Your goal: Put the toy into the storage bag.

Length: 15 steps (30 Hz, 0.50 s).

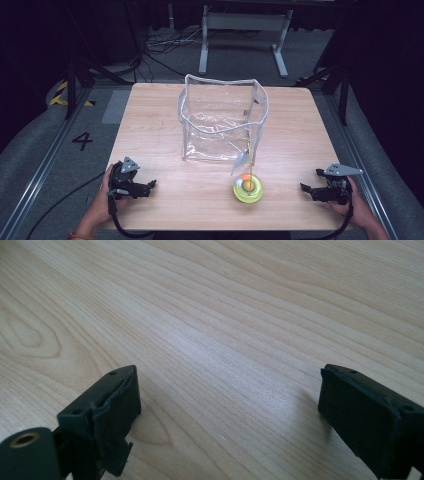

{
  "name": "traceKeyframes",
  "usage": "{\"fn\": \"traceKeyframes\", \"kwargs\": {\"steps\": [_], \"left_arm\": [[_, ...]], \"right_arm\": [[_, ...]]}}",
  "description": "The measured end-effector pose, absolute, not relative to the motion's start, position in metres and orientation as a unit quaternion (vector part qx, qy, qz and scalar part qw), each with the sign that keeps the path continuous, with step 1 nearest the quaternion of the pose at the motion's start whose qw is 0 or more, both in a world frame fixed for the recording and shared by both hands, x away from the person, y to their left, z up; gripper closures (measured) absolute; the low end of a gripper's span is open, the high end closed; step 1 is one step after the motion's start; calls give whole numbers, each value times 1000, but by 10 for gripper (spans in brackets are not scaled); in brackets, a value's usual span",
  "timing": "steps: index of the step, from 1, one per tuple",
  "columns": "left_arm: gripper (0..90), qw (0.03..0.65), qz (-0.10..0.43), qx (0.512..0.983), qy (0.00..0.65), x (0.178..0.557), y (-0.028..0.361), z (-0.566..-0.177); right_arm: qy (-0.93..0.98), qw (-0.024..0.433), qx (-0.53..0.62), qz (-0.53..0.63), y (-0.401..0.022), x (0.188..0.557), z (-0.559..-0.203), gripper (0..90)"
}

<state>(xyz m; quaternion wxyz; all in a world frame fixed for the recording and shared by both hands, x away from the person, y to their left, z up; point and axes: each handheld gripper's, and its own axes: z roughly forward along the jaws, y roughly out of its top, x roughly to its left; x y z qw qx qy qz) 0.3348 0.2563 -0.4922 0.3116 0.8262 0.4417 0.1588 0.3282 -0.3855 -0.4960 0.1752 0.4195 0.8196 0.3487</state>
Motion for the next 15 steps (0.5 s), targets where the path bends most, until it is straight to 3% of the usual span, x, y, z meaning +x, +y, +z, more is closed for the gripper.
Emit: {"fn": "traceKeyframes", "kwargs": {"steps": [11, 15], "left_arm": [[2, 314, 156, 829, 436, 334, 259, -492], [3, 313, 156, 830, 436, 333, 260, -492]], "right_arm": [[848, 149, 408, 304, -382, 334, -486, 111], [863, 145, 393, 283, -375, 336, -479, 204]]}}
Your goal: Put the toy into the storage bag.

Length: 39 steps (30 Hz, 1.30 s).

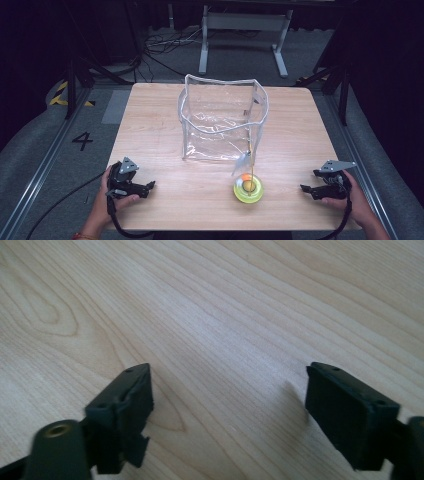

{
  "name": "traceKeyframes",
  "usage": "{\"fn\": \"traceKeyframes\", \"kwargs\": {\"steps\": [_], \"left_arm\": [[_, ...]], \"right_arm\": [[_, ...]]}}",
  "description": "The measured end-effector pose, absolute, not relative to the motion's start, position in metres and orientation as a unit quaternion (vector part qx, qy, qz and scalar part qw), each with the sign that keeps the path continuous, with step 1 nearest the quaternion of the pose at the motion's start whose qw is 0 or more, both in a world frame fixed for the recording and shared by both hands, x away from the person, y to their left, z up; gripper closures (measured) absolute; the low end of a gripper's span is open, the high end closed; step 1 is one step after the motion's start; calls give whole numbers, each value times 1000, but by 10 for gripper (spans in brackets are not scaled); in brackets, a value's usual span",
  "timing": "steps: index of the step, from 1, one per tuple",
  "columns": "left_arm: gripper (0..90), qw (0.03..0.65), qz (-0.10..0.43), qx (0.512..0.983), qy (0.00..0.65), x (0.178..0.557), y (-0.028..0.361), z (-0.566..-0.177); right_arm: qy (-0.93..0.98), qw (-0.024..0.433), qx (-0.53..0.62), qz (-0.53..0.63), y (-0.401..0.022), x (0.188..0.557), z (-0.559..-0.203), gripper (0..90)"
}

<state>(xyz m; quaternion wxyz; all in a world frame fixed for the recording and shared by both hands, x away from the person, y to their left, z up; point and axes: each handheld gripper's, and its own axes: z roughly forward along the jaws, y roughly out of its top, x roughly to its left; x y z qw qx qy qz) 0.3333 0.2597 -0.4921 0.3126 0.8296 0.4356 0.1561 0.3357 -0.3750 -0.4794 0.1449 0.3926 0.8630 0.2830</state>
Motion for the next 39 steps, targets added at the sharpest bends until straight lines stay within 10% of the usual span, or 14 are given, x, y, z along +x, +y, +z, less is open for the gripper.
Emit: {"fn": "traceKeyframes", "kwargs": {"steps": [39], "left_arm": [[5, 312, 159, 827, 441, 332, 260, -492]], "right_arm": [[907, 126, 284, 285, -315, 326, -399, 279]]}}
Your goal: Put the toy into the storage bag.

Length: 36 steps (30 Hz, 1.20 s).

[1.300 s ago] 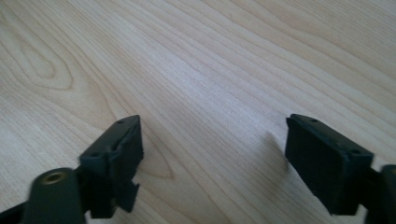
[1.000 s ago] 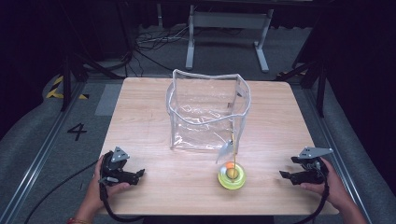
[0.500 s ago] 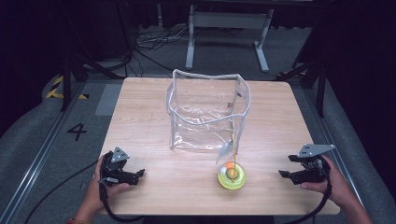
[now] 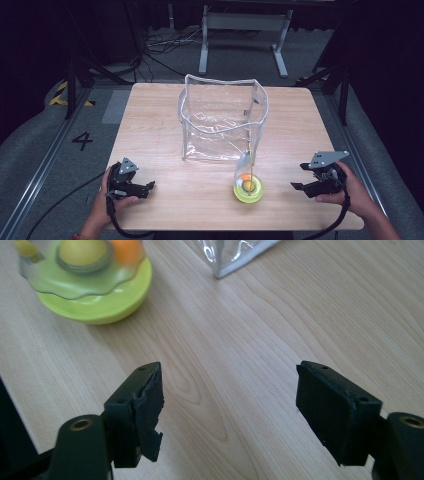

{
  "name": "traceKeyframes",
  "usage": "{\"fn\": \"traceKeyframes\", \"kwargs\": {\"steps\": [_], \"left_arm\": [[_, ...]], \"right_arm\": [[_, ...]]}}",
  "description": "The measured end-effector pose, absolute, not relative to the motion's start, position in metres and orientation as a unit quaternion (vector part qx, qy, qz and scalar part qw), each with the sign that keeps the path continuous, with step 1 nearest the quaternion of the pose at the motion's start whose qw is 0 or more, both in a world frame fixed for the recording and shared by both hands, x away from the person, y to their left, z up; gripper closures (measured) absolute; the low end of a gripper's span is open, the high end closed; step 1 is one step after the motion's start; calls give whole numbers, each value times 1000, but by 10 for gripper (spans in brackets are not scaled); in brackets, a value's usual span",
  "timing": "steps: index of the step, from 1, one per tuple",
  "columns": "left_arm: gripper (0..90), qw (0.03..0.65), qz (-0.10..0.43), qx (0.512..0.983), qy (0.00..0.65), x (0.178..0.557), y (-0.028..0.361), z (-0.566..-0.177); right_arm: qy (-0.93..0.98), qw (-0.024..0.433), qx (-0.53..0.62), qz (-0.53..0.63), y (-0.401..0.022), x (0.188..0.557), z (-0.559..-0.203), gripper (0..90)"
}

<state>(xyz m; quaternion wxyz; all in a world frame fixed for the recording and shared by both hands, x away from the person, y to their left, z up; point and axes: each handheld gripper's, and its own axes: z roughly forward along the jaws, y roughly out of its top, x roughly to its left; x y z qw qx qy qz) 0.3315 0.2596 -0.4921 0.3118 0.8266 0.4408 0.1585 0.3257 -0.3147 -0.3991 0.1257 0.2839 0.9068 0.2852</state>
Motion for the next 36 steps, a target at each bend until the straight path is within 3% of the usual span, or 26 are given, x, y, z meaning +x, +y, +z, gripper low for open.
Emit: {"fn": "traceKeyframes", "kwargs": {"steps": [36], "left_arm": [[5, 312, 158, 826, 441, 331, 260, -492]], "right_arm": [[949, 106, 166, 247, -232, 317, -368, 295]]}}
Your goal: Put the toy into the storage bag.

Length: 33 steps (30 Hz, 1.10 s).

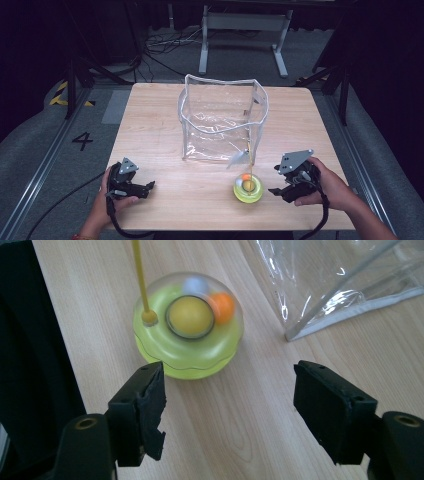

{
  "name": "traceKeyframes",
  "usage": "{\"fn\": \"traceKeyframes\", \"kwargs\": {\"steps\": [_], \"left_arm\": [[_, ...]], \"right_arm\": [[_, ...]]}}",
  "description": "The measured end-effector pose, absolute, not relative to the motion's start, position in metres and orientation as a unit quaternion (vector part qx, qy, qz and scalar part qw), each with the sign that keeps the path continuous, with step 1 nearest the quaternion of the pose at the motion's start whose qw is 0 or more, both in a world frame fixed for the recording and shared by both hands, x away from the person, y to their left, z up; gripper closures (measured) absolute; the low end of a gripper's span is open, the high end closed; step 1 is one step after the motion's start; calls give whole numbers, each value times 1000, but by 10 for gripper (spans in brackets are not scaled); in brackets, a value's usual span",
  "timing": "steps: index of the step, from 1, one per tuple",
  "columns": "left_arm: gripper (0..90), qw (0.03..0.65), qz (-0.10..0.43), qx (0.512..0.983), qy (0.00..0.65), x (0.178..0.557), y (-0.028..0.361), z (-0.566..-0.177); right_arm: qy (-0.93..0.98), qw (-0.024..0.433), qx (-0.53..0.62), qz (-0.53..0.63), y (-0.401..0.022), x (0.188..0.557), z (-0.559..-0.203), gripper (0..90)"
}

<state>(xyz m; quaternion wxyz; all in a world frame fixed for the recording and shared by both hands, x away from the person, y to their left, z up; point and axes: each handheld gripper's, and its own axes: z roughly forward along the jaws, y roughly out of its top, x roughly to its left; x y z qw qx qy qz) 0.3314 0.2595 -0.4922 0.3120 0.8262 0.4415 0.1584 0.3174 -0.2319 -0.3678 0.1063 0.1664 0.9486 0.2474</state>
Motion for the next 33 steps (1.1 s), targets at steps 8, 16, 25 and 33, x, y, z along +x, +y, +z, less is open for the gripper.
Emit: {"fn": "traceKeyframes", "kwargs": {"steps": [8, 16, 25, 33], "left_arm": [[5, 313, 158, 826, 441, 331, 260, -492], [5, 312, 159, 826, 442, 331, 260, -492], [5, 312, 159, 826, 442, 331, 260, -492], [5, 312, 159, 826, 442, 331, 260, -492]], "right_arm": [[957, 95, 138, 237, -210, 313, -365, 299], [963, 86, 117, 228, -192, 314, -365, 311], [966, 81, 108, 220, -178, 319, -365, 383], [964, 75, 107, 231, -168, 323, -358, 540]]}}
